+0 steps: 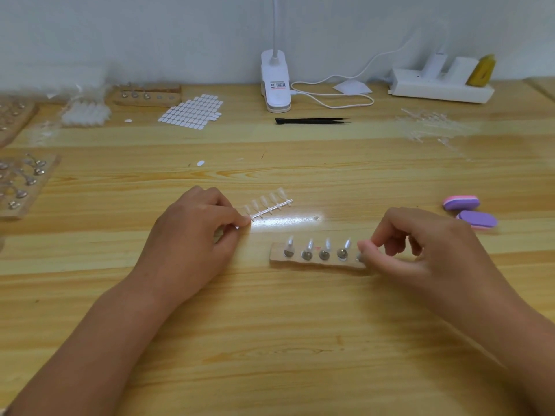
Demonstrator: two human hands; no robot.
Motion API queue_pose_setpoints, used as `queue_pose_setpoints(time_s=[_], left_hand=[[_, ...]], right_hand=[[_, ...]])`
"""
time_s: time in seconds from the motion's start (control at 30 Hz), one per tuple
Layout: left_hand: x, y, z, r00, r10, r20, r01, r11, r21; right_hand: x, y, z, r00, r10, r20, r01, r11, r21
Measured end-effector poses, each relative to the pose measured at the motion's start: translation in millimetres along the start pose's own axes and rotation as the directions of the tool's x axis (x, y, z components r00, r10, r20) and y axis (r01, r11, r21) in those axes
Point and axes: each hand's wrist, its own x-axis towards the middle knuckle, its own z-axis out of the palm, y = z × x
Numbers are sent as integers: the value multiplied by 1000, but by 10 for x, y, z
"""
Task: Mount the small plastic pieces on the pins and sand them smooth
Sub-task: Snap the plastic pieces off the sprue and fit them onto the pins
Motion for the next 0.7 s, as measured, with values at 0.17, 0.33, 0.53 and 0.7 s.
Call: queue_pose_setpoints(time_s=[0.17, 0.33, 0.53, 0.7], left_hand=[[2, 8, -5, 1000, -2, 1, 2, 1000, 1], [1, 14, -6, 1000, -9, 4, 9, 1000, 5], [-4, 5, -8, 1000, 1, 3, -1, 1000, 5], [-4, -2, -4, 1000, 6, -1, -6, 1000, 5]], right_hand=[[30, 73, -49, 998, 20, -59, -12, 991, 130], [4, 129, 39, 995, -93, 28, 95, 992, -79], [3, 132, 113, 987, -159, 18, 159, 968, -194], [-4, 113, 153, 970, -242, -28, 219, 917, -335]])
